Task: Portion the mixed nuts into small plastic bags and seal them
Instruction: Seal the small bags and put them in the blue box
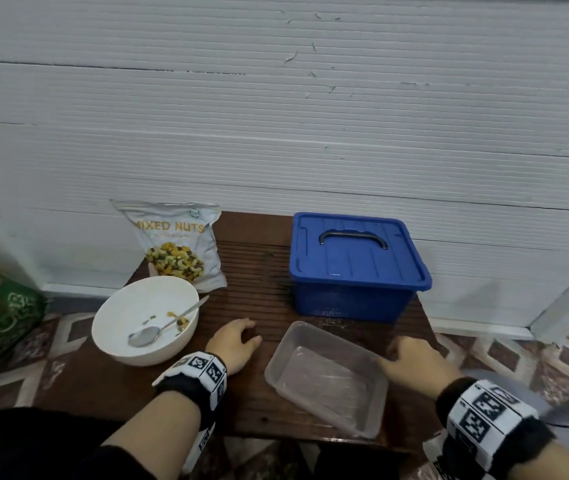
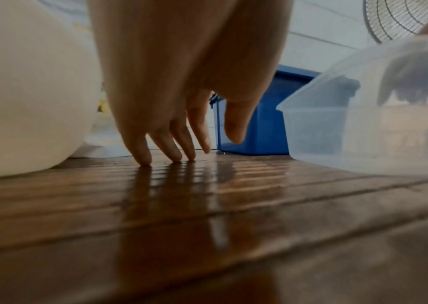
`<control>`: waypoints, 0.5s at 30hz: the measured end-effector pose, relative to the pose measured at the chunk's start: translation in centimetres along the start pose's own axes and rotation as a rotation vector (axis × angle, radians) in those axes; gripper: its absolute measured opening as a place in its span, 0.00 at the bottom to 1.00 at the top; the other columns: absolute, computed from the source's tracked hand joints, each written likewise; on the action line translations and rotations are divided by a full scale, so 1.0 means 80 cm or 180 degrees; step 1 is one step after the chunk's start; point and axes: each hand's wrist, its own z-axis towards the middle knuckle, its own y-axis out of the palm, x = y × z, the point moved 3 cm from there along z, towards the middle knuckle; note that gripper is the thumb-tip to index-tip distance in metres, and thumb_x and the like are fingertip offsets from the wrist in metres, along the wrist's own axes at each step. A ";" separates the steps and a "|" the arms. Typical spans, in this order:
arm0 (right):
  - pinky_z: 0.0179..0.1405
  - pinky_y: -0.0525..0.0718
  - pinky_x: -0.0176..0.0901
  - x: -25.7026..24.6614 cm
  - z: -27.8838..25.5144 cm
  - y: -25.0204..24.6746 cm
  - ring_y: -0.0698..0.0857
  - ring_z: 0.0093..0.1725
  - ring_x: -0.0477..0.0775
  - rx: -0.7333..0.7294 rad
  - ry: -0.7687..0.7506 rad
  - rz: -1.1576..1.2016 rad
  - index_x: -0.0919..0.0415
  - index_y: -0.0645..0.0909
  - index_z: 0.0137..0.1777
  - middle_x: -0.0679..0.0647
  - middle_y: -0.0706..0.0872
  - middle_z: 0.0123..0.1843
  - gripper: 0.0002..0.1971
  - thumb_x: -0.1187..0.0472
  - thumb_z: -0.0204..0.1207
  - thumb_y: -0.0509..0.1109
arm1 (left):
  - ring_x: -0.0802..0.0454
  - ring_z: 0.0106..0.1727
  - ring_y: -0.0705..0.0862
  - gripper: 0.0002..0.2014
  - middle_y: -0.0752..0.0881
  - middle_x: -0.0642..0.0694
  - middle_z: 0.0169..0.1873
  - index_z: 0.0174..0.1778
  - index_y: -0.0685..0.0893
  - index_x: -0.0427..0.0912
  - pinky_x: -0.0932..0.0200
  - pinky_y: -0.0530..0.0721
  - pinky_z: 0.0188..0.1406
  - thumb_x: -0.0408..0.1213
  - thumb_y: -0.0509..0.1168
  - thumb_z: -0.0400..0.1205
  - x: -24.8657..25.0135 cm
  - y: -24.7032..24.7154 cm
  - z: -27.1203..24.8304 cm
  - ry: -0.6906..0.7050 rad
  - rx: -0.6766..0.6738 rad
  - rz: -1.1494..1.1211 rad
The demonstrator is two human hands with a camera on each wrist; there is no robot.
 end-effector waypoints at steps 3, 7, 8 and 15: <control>0.38 0.85 0.40 0.001 -0.004 0.020 0.87 0.44 0.54 -0.0257 0.0080 0.0206 0.58 0.81 0.46 0.56 0.86 0.49 0.08 0.54 0.75 0.68 | 0.52 0.80 0.66 0.23 0.69 0.52 0.79 0.77 0.73 0.46 0.62 0.61 0.77 0.43 0.63 0.85 -0.005 -0.003 -0.001 0.0031 -0.0108 -0.0054; 0.16 0.73 0.26 0.004 0.000 0.021 0.83 0.31 0.48 0.0081 0.0085 0.0687 0.60 0.79 0.44 0.57 0.85 0.44 0.03 0.62 0.78 0.66 | 0.52 0.79 0.67 0.21 0.69 0.54 0.79 0.75 0.75 0.48 0.62 0.61 0.77 0.41 0.64 0.85 -0.011 -0.005 -0.003 0.0013 -0.0124 -0.0160; 0.16 0.71 0.25 0.005 0.004 0.017 0.82 0.35 0.50 0.0174 0.0087 0.0680 0.59 0.79 0.47 0.57 0.84 0.47 0.02 0.61 0.79 0.67 | 0.52 0.79 0.67 0.21 0.70 0.54 0.79 0.75 0.76 0.48 0.62 0.61 0.77 0.41 0.64 0.85 -0.012 -0.005 -0.003 -0.0004 -0.0120 -0.0184; 0.45 0.72 0.39 0.022 0.048 -0.015 0.81 0.47 0.55 0.0714 0.0240 0.0802 0.65 0.85 0.56 0.62 0.87 0.55 0.13 0.56 0.83 0.65 | 0.52 0.79 0.68 0.21 0.71 0.54 0.78 0.75 0.76 0.49 0.63 0.63 0.76 0.40 0.65 0.84 -0.012 -0.008 -0.005 -0.0021 -0.0097 -0.0221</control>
